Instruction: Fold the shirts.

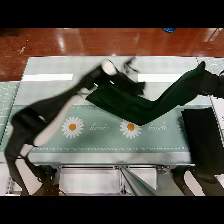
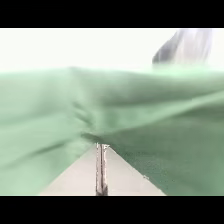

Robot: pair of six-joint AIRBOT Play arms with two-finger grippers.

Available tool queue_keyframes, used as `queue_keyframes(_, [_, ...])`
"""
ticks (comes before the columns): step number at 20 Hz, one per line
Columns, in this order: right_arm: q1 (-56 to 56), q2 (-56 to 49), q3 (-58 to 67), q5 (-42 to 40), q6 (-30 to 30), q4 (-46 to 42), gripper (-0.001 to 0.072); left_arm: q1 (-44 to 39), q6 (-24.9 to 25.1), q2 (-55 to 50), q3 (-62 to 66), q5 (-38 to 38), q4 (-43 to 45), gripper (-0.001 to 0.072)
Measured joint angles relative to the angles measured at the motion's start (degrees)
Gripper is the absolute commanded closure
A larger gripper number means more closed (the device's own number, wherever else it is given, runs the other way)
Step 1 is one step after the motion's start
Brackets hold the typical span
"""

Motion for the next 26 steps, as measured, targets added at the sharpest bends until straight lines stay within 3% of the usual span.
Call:
queue_keyframes(4, [8.5,-7.3,4.5,-4.0,1.0,1.3,0.0690,13.5,2.2,9.4,0.1,-7.0,4.8,0.0688])
queue_keyframes(8, [19.0,-21.2,14.2,-8.3,1.9,1.7,0.0690,28.5,4.3,22.5,-4.1,-12.0,8.5,0.0688])
queue_keyframes(14, [32.1,-44.5,28.0,-14.5,3.6,2.7,0.0689,41.8,7.7,51.3,-28.9,-8.3,9.8,0.0688])
queue_keyframes(15, [33.4,-47.8,29.7,-15.6,3.7,3.3,0.0659,42.4,8.0,55.7,-33.9,-7.1,9.9,0.0687])
queue_keyframes(16, [34.7,-51.2,31.5,-16.7,4.0,4.3,0.0517,42.7,8.1,59.9,-39.1,-5.8,9.9,0.0688])
queue_keyframes(17, [35.8,-54.5,33.1,-17.4,4.0,5.8,0.0289,42.9,8.3,63.5,-44.1,-4.9,10.1,0.0688])
queue_keyframes(22, [37.8,-62.6,37.9,-15.9,4.3,9.9,0.0300,43.2,8.5,71.6,-61.9,-2.5,9.9,0.0687])
queue_keyframes(26, [32.5,-57.3,38.9,-7.7,7.0,9.6,0.0300,43.3,8.7,73.1,-67.3,-1.9,9.8,0.0687])
